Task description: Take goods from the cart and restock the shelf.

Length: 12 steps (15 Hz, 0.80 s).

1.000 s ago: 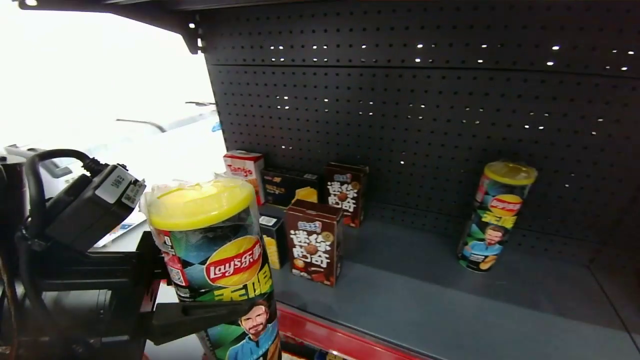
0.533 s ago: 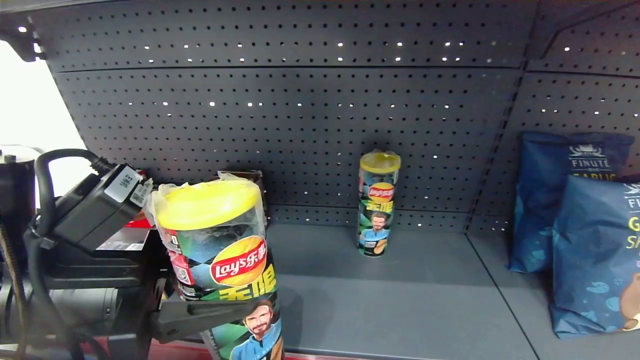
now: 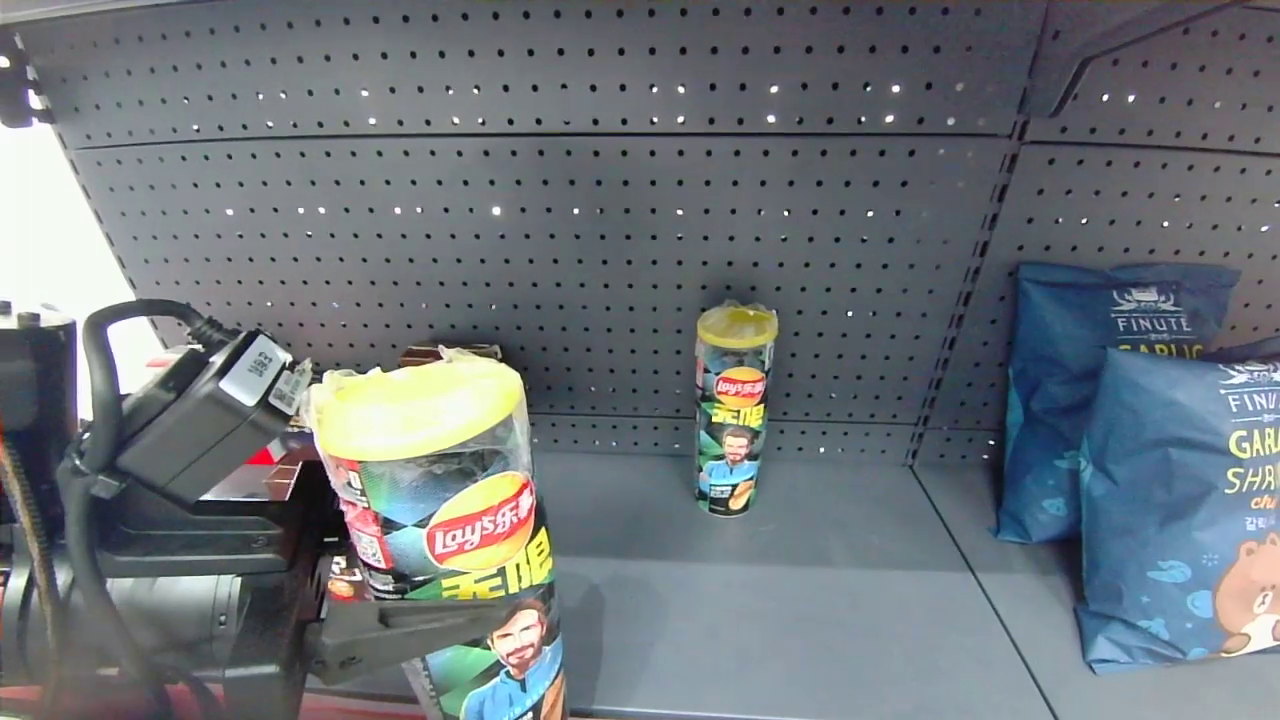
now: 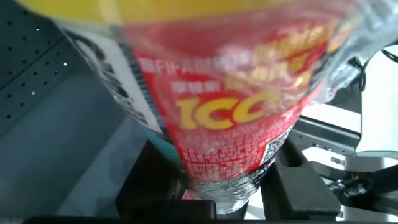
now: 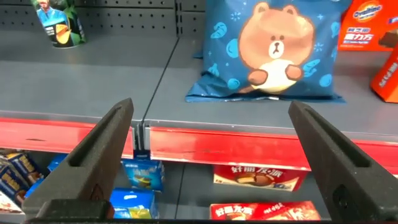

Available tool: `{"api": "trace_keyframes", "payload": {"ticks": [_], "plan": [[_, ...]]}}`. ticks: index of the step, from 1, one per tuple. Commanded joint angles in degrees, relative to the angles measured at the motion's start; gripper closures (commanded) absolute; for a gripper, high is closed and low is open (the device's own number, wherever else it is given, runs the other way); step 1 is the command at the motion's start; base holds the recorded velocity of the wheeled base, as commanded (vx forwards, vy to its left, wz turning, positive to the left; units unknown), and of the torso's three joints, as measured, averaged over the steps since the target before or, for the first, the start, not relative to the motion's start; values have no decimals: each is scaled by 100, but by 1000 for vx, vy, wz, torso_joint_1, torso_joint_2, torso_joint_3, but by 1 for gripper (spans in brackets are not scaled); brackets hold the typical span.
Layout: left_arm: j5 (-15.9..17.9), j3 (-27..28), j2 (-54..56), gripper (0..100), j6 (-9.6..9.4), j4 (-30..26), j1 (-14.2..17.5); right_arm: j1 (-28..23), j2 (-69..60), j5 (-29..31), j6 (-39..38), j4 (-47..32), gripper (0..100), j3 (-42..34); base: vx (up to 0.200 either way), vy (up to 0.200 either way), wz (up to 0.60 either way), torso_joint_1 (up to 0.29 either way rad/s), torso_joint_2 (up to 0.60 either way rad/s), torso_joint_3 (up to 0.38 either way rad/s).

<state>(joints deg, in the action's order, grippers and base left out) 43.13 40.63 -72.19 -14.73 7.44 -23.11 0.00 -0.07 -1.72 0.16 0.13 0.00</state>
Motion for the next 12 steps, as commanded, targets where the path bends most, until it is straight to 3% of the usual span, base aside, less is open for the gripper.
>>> {"api": "trace_keyframes", "payload": {"ticks": [1, 6, 11, 12], "plan": [[-6, 6, -14, 100, -4, 3, 0, 0, 7, -4, 11, 4, 0, 0, 0, 0, -600, -2, -2, -2], [-112, -29, -5, 100, -57, -5, 17, 0, 7, 5, -7, 4, 0, 0, 0, 0, 0, 0, 0, 0], [-472, 112, 21, 100, -57, -14, -18, 26, 148, -215, 265, 31, 0, 79, 0, 0, 0, 0, 0, 0], [-569, 156, 30, 100, -57, -32, -114, 105, 710, -399, 90, 39, 0, 1213, 0, 0, 0, 0, 0, 0]]}}
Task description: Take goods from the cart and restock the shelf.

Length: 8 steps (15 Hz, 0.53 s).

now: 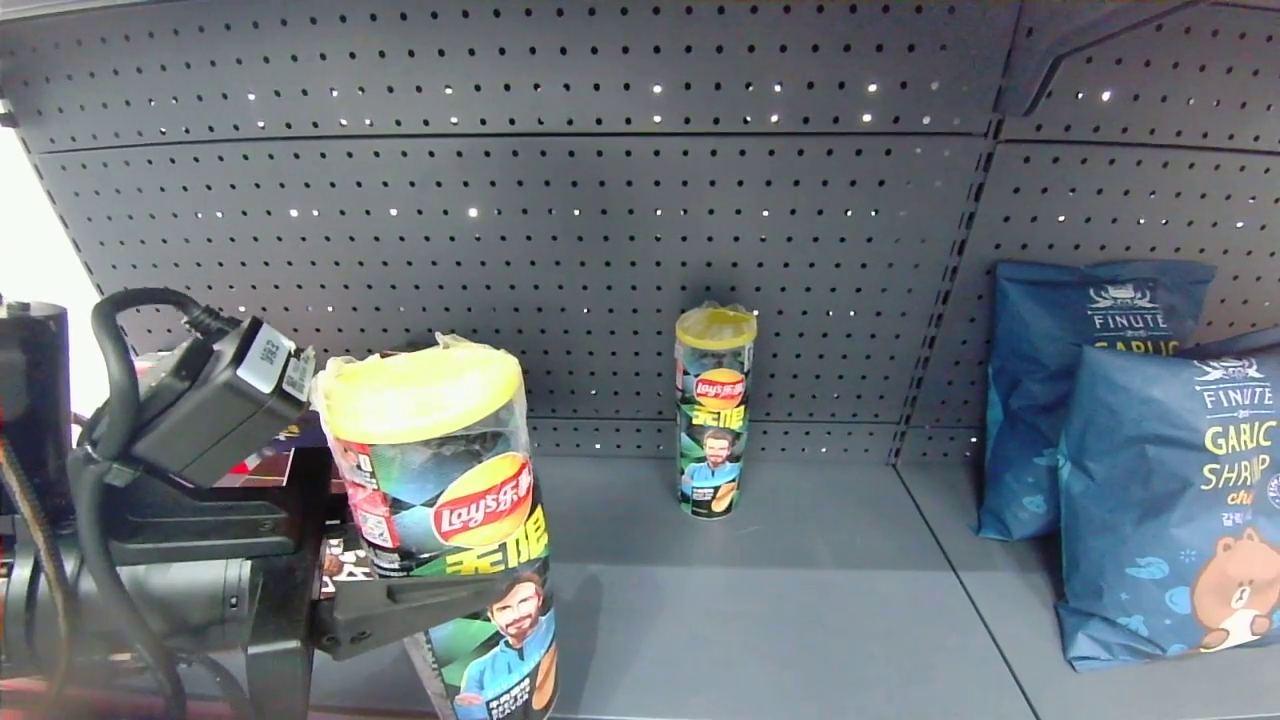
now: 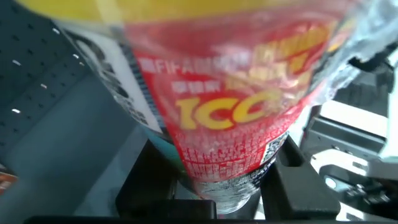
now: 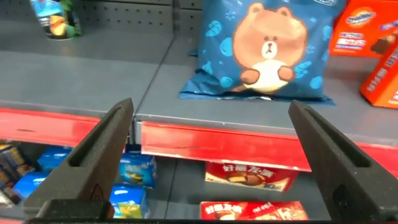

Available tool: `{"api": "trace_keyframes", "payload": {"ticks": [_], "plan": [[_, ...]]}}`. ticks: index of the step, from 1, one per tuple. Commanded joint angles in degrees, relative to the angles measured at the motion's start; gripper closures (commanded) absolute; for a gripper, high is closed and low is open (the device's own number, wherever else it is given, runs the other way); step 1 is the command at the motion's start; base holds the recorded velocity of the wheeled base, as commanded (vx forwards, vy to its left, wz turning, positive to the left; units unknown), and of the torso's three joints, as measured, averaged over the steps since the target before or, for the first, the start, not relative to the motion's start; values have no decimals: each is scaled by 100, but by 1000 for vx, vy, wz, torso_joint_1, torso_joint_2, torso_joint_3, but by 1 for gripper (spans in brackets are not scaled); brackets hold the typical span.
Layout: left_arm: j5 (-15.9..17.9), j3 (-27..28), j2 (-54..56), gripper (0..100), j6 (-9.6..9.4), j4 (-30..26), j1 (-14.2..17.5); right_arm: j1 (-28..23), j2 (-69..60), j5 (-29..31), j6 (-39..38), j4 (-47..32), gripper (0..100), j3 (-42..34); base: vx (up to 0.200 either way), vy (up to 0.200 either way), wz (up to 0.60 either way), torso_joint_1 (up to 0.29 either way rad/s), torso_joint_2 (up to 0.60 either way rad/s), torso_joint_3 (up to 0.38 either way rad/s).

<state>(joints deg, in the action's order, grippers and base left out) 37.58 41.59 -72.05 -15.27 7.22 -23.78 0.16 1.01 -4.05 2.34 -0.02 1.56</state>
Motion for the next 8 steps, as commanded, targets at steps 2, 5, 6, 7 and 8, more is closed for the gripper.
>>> {"api": "trace_keyframes", "payload": {"ticks": [2, 5, 6, 7, 8], "plan": [[-269, 182, 6, 100, 16, -27, -346, 248, 2606, -369, -920, 205, 0, 2780, 0, 0, 0, 0, 0, 0], [-937, 86, 6, 100, 33, -45, -786, 1021, 3397, -1072, -383, 442, 0, 3008, 0, 0, 0, 0, 0, 0], [-1043, 68, 24, 100, 33, -36, -830, 1338, 3669, -1063, -225, 468, 0, 2964, 0, 0, 0, 0, 0, 0], [-1104, 68, 50, 100, 51, -45, -865, 1724, 3845, -1045, -120, 468, 0, 2990, 0, 0, 0, 0, 0, 0], [-1104, 77, 50, 100, 51, -36, -865, 1988, 4038, -1010, -111, 459, 0, 3026, 0, 0, 0, 0, 0, 0]]}}
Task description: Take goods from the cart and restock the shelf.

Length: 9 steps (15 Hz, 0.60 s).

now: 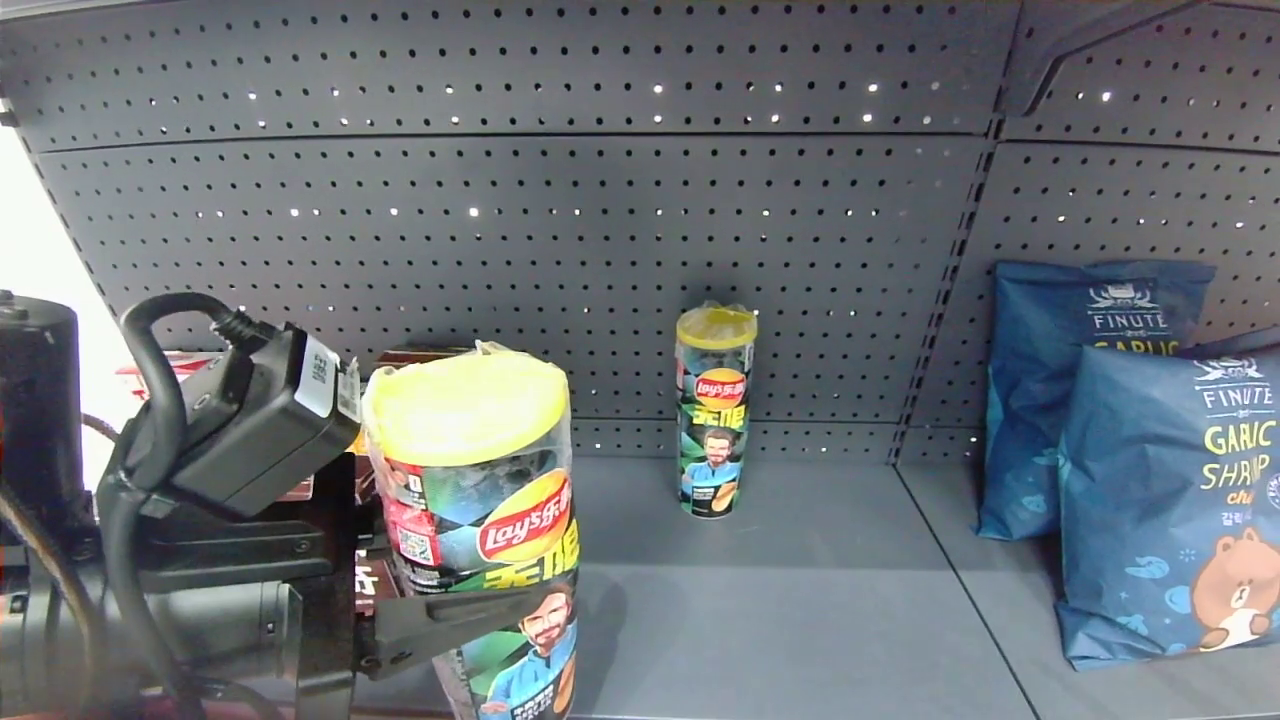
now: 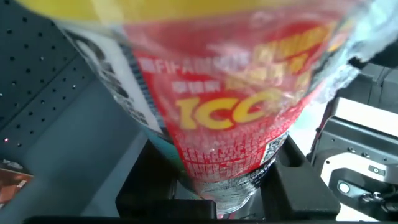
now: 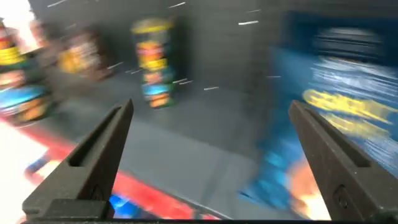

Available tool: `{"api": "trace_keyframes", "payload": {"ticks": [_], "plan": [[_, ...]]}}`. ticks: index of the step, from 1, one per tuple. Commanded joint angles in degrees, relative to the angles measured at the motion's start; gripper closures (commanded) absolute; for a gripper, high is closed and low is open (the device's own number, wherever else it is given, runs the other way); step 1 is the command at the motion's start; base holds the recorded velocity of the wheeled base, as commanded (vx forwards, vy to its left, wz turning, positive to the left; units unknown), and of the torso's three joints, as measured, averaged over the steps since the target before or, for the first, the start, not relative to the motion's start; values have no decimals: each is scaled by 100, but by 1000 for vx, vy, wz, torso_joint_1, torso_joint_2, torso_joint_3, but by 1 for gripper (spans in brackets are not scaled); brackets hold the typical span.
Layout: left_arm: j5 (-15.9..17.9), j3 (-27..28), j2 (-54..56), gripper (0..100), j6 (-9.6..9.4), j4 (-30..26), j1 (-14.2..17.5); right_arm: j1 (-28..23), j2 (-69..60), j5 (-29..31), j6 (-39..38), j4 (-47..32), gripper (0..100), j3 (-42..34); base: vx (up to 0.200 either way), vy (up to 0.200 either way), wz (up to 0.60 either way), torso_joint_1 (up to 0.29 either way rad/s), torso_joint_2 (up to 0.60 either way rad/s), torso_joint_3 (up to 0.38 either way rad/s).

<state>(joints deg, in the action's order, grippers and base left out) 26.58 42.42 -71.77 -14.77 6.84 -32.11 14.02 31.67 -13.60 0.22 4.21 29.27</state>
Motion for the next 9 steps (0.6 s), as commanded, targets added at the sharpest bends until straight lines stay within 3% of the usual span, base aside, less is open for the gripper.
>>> {"api": "trace_keyframes", "payload": {"ticks": [1, 3, 6, 9], "plan": [[-3, 38, 22, 100, 10, 2, -23, 910, 1271, -11, 127, 45, 0, 263, 0, 0, 0, 0, 0, 0], [32, 3, -22, 100, 19, 19, 12, 1121, 1755, -11, 514, 212, 0, 167, 0, 0, 0, 0, 0, 0], [41, 29, -39, 100, 238, 54, 12, 1191, 2642, -107, 813, 722, 0, 316, 0, 0, 0, 0, 0, 0], [137, 47, -30, 100, 344, 63, 12, 1279, 3785, -336, 804, 766, 0, 1178, 0, 0, 0, 0, 0, 0]]}}
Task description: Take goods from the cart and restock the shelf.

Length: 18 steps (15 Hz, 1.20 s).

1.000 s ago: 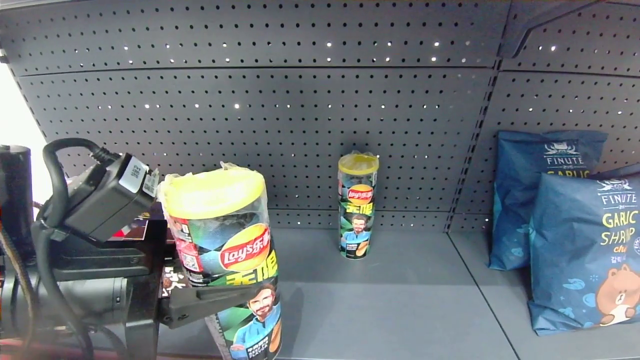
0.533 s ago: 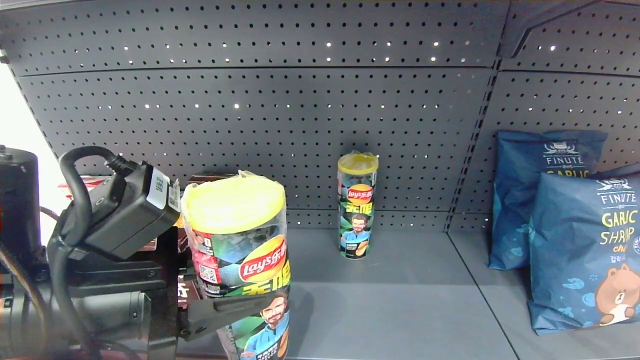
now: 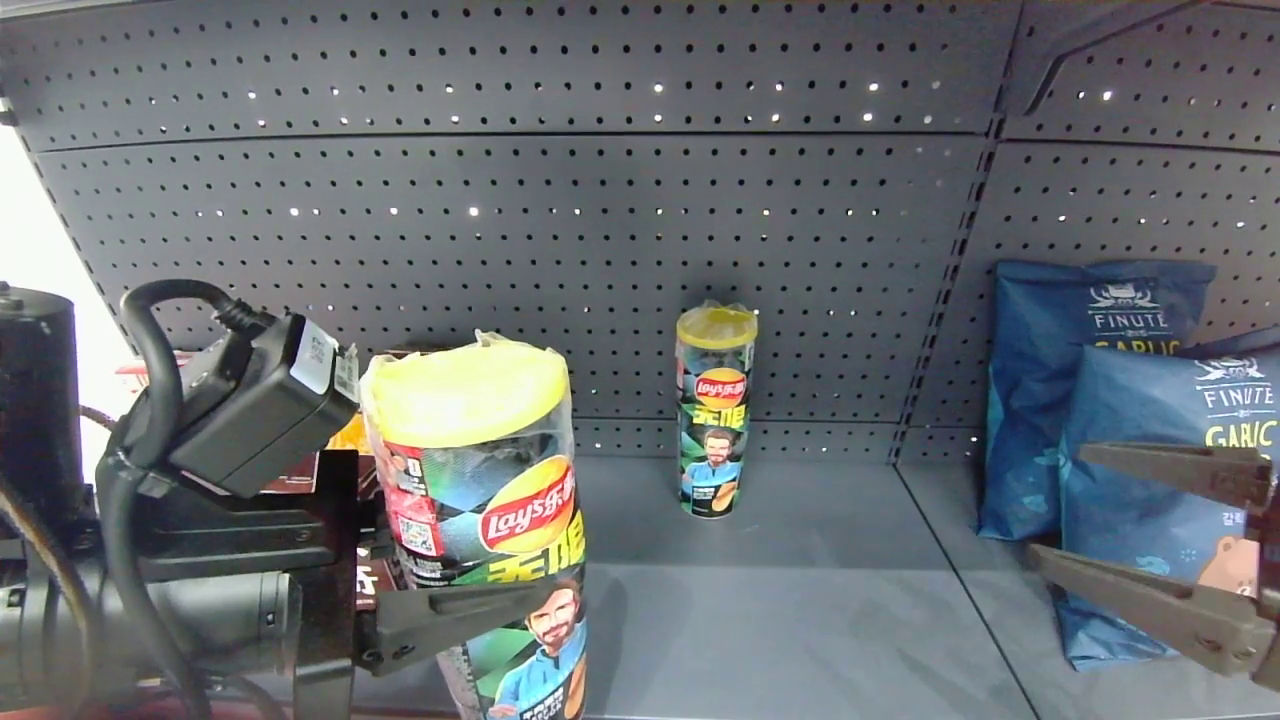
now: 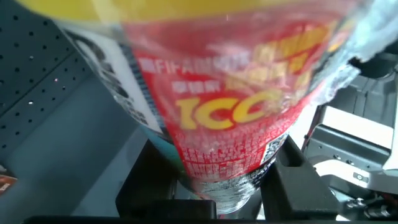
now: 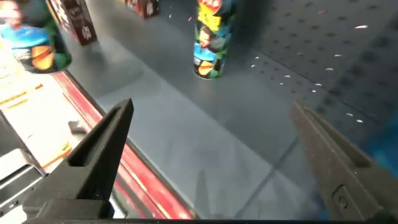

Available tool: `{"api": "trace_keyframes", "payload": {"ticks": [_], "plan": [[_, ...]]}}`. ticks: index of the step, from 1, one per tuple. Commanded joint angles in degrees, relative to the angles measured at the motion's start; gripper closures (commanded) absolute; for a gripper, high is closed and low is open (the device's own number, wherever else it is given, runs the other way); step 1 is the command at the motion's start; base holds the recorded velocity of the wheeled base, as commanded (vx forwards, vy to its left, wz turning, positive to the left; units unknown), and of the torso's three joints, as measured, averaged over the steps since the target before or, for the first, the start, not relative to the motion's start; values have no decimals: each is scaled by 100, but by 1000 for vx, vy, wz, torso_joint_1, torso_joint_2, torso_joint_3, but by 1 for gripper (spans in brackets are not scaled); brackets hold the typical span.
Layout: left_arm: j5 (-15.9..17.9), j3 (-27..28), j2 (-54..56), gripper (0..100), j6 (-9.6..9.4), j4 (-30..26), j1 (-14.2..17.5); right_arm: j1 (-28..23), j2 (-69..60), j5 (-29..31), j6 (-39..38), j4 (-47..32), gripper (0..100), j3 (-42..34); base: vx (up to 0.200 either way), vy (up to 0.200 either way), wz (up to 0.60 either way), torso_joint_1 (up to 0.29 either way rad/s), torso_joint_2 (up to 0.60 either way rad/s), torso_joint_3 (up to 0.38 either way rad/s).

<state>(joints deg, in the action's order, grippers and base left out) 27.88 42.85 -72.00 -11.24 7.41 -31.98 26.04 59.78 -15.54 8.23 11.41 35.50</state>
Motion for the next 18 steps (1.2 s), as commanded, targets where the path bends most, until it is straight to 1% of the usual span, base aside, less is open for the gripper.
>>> {"api": "trace_keyframes", "payload": {"ticks": [1, 2, 4, 5, 7, 8, 9, 12, 14, 16, 18], "plan": [[7, 4, -7, 100, 8, 6, -2, 77, 1071, -239, 3, 45, 0, 651, 0, 0, 0, 0, 0, 0], [7, 4, 2, 100, 60, 6, -2, 42, 1396, -625, -5, 37, 0, 959, 0, 0, 0, 0, 0, 0], [16, -14, 19, 100, 69, -3, 7, 42, 1765, -924, 12, 63, 0, 1214, 0, 0, 0, 0, 0, 0], [16, 13, 19, 100, 69, 6, 7, 24, 2152, -1162, 65, 318, 0, 1372, 0, 0, 0, 0, 0, 0], [33, 110, -7, 100, 96, 6, -2, -152, 2776, -1355, 153, 1197, 0, 1407, 0, 0, 0, 0, 0, 0], [130, 136, -16, 100, 104, 6, 16, -275, 3277, -1416, 188, 2049, 0, 1425, 0, 0, 0, 0, 0, 0], [165, 145, -16, 100, 104, -3, 25, -319, 3567, -1408, 179, 2454, 0, 1513, 0, 0, 0, 0, 0, 0], [209, 127, -42, 100, 104, -3, 113, -310, 4015, -1452, 126, 2647, 0, 1741, 0, 0, 0, 0, 0, 0], [209, 145, -104, 100, 104, 6, 113, -310, 4235, -1689, 118, 2928, 0, 1803, 0, 0, 0, 0, 0, 0], [209, 127, -157, 100, 96, 6, 95, -310, 4437, -1996, 118, 2990, 0, 1803, 0, 0, 0, 0, 0, 0], [200, 136, -157, 100, 104, 6, 104, -328, 4630, -2181, 118, 3095, 0, 1838, 0, 0, 0, 0, 0, 0]]}}
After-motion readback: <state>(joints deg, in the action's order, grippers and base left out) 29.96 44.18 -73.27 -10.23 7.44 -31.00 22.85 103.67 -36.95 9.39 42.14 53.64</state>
